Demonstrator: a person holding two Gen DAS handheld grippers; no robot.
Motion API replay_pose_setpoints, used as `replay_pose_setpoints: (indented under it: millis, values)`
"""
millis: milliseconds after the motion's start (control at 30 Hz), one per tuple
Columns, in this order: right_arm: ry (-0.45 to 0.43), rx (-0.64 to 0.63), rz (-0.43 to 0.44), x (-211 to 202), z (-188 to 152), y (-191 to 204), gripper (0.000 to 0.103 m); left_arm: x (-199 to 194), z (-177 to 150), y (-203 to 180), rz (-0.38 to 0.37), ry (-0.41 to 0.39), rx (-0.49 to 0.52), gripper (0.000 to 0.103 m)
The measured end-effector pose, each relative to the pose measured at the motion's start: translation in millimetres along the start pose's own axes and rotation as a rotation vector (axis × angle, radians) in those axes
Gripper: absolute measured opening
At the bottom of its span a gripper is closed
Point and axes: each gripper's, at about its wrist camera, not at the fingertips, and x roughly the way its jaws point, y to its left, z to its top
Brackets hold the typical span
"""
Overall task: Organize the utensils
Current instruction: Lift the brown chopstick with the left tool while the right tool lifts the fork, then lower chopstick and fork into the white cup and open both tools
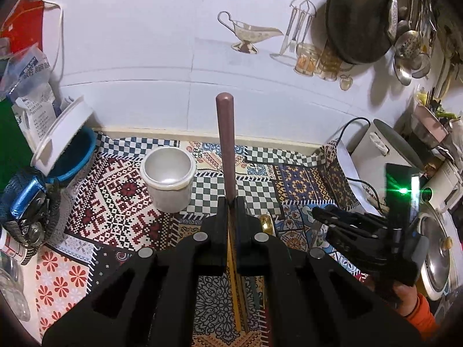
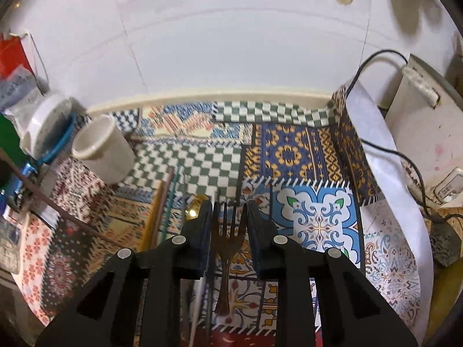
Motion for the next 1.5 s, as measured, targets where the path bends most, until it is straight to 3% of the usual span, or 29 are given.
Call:
replay_pose_setpoints:
  millis: [600, 933, 1300, 1500]
  values:
    - [-0.204, -0.081, 0.128, -44.6, 59.3, 47.6, 0.021, -16.7, 28.5, 33.0, 0.076, -0.098, -0.064, 0.002]
    - [-0.311, -0.135, 0.244, -59.5, 109.0, 86.1, 0.021, -21.8, 67.1, 54.6, 0.108, -0.169, -0.090, 0.002]
    - [-0.310, -0.181, 0.326, -40.9, 133.6, 120.2, 0.021, -1.9, 99.3, 79.2, 0.145, -0.203, -0.116, 0.002]
    - [-0.227, -0.203, 0.344, -4.3, 129.9, 135.1, 0.021, 31.5, 101.6, 83.4, 0.168, -0.168, -0.106, 0.002]
